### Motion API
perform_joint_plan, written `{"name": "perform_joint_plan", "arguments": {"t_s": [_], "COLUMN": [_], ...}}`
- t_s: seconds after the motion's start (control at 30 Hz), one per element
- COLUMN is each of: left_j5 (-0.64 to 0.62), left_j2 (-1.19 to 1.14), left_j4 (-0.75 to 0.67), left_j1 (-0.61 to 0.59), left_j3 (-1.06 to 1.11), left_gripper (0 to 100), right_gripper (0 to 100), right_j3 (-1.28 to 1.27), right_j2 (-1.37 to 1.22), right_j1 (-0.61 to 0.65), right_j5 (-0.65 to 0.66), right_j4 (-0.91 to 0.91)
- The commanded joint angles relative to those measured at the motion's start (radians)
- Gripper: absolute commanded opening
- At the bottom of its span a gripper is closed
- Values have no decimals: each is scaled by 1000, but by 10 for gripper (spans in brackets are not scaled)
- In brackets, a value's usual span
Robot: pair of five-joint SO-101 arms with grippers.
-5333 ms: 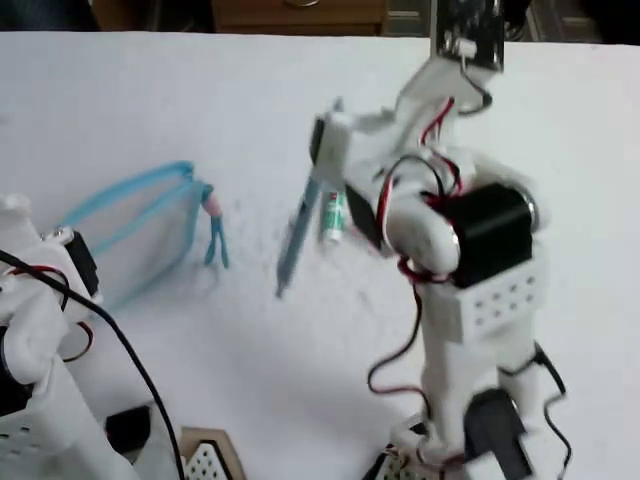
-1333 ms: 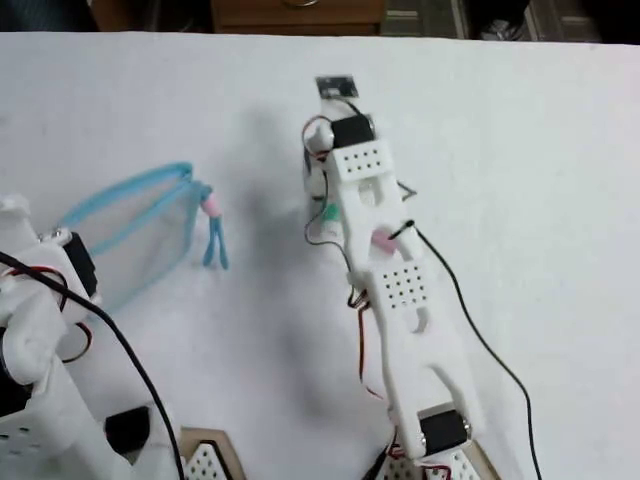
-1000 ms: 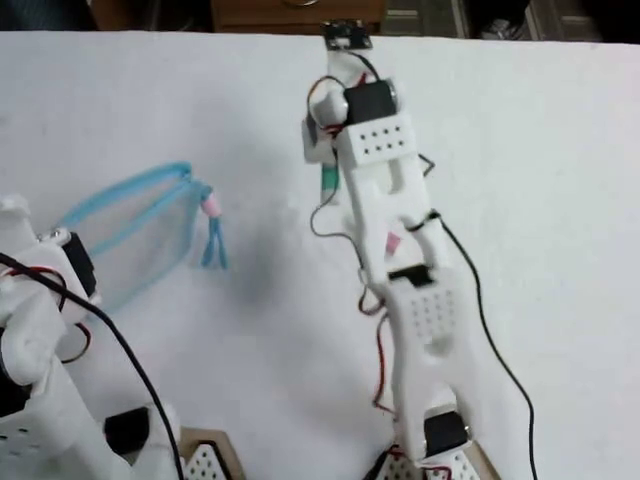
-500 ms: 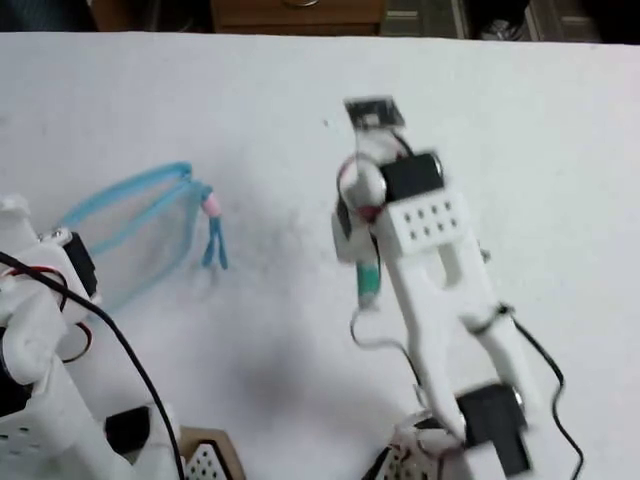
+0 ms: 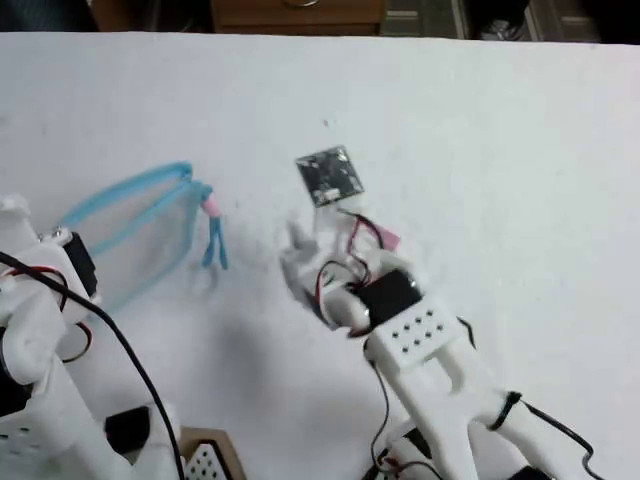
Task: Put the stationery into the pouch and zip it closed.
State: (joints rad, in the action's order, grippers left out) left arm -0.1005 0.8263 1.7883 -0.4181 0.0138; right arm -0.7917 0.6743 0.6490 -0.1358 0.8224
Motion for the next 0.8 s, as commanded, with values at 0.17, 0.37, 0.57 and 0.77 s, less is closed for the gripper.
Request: {"name": "perform_joint_plan", "arguments": {"t_s": [0.17,0.37,0.57,0.77], "left_j5": [-5,-5,-5,-5], "left_j2": [7,7,7,8], "left_j4": [-17,-17,-17,-17], "left_j1": [-4,-4,-4,-5], "left_j3": [-5,-5,-5,-5], "left_gripper": [24,24,24,24], "right_gripper": [17,17,17,16], "right_j3": [29,193,241,245], "right_j2": [90,91,30,-120], "right_j1": [56,156,278,291], "right_j5": [-8,-6,-3,-2], "right_j4": [-558,-680,-782,-903]}}
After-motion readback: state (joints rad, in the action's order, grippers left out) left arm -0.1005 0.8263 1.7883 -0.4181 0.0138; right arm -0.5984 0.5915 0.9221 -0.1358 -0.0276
